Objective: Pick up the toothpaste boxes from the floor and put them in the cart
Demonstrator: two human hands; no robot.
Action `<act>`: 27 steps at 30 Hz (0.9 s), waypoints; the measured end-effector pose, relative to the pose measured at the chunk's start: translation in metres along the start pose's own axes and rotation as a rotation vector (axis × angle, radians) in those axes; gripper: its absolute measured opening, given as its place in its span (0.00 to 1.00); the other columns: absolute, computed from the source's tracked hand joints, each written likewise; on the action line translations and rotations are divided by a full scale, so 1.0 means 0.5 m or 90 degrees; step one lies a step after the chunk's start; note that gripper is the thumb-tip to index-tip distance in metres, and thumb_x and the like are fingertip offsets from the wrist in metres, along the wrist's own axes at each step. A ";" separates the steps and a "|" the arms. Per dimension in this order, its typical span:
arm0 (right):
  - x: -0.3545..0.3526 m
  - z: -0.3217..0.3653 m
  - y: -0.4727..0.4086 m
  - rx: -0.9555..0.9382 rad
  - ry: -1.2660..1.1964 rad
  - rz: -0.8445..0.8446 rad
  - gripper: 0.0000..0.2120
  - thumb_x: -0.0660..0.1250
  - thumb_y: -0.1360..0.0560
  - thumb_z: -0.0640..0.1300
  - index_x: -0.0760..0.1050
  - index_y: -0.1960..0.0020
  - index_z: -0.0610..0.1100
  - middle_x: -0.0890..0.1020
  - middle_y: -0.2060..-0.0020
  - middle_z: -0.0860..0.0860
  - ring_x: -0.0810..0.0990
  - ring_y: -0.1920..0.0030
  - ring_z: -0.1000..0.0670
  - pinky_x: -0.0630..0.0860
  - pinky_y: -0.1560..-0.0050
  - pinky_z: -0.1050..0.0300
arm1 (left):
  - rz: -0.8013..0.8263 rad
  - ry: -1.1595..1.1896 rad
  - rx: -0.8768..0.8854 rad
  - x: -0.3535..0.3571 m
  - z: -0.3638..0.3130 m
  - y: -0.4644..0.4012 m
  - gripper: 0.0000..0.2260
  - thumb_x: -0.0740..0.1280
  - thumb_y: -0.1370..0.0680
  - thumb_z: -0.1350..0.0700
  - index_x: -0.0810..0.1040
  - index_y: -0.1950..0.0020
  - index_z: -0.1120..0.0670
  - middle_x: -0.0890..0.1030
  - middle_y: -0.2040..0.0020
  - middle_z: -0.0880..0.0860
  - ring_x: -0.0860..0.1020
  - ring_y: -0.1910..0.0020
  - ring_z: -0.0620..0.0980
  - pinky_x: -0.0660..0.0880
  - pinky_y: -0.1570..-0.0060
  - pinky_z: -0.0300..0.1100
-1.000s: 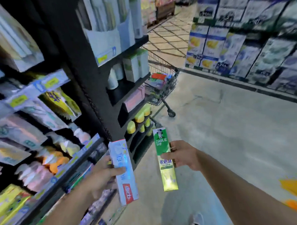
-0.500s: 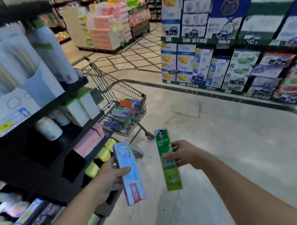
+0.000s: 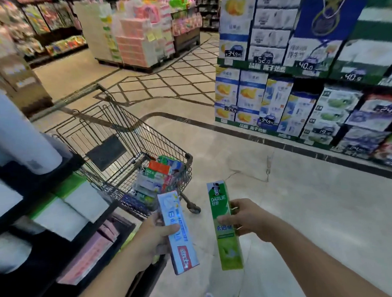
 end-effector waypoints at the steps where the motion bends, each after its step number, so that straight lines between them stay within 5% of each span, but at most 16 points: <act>1: -0.008 0.019 -0.024 0.001 0.000 0.003 0.20 0.78 0.30 0.43 0.77 0.42 0.41 0.86 0.51 0.46 0.87 0.54 0.47 0.81 0.60 0.57 | -0.001 -0.005 -0.003 -0.004 -0.020 -0.022 0.16 0.72 0.24 0.66 0.74 0.39 0.55 0.85 0.48 0.60 0.86 0.55 0.62 0.83 0.58 0.58; 4: -0.036 0.092 -0.108 0.000 0.004 0.000 0.17 0.78 0.30 0.44 0.78 0.44 0.43 0.86 0.52 0.47 0.86 0.56 0.50 0.80 0.63 0.59 | 0.001 -0.022 -0.003 -0.023 -0.087 -0.100 0.15 0.72 0.24 0.65 0.75 0.40 0.54 0.85 0.47 0.58 0.85 0.54 0.62 0.80 0.51 0.66; 13: -0.061 0.245 -0.385 0.017 0.082 0.057 0.12 0.78 0.29 0.44 0.77 0.50 0.44 0.86 0.55 0.48 0.86 0.58 0.50 0.81 0.65 0.58 | -0.106 0.049 -0.034 -0.086 -0.187 -0.280 0.18 0.73 0.25 0.64 0.74 0.38 0.53 0.84 0.45 0.56 0.86 0.55 0.58 0.83 0.58 0.54; 23: -0.097 0.394 -0.684 0.026 0.166 0.184 0.11 0.78 0.29 0.41 0.78 0.50 0.43 0.86 0.56 0.46 0.86 0.57 0.47 0.82 0.63 0.54 | -0.250 0.176 -0.068 -0.115 -0.275 -0.430 0.25 0.74 0.25 0.63 0.70 0.30 0.53 0.84 0.43 0.57 0.86 0.53 0.60 0.83 0.57 0.58; 27: -0.086 0.435 -0.782 0.030 0.226 0.206 0.09 0.77 0.29 0.39 0.78 0.53 0.42 0.86 0.56 0.44 0.86 0.58 0.46 0.82 0.66 0.55 | -0.324 0.237 -0.091 -0.130 -0.288 -0.453 0.27 0.74 0.25 0.63 0.70 0.29 0.52 0.84 0.44 0.56 0.86 0.54 0.59 0.82 0.62 0.52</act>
Point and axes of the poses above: each hand's wrist, its own y-axis away from the middle knuckle, its own x-axis out of the palm, z = x × y, the point moved 9 cm from there along -y, towards the middle knuckle
